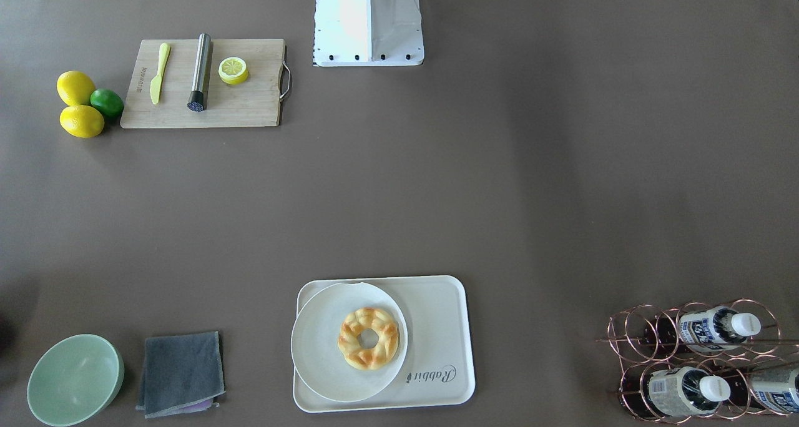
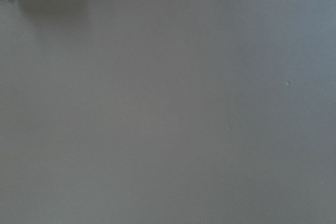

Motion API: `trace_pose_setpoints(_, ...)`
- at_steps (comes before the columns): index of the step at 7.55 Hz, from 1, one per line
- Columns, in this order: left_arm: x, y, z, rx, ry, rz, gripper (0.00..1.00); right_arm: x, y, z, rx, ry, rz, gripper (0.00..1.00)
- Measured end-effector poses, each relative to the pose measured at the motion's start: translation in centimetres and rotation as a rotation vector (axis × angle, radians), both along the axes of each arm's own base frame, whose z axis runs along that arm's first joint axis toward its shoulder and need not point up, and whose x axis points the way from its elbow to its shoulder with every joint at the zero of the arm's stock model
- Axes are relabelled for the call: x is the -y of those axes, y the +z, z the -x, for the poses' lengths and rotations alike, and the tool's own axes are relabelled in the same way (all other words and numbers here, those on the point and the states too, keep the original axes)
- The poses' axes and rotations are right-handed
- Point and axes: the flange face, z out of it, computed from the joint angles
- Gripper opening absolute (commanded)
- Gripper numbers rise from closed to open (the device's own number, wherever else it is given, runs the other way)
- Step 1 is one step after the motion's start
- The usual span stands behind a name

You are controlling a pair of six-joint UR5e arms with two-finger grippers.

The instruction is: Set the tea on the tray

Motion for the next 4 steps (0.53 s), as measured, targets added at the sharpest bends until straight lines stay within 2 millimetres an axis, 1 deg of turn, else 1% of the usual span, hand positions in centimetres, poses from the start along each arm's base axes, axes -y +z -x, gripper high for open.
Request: trace_pose_setpoints(4, -0.12, 0.23, -0.1, 0.0, -0.004, 0.009, 0.98, 0.14, -0.2, 0.04, 0.003, 0.001, -0.014, 1.0)
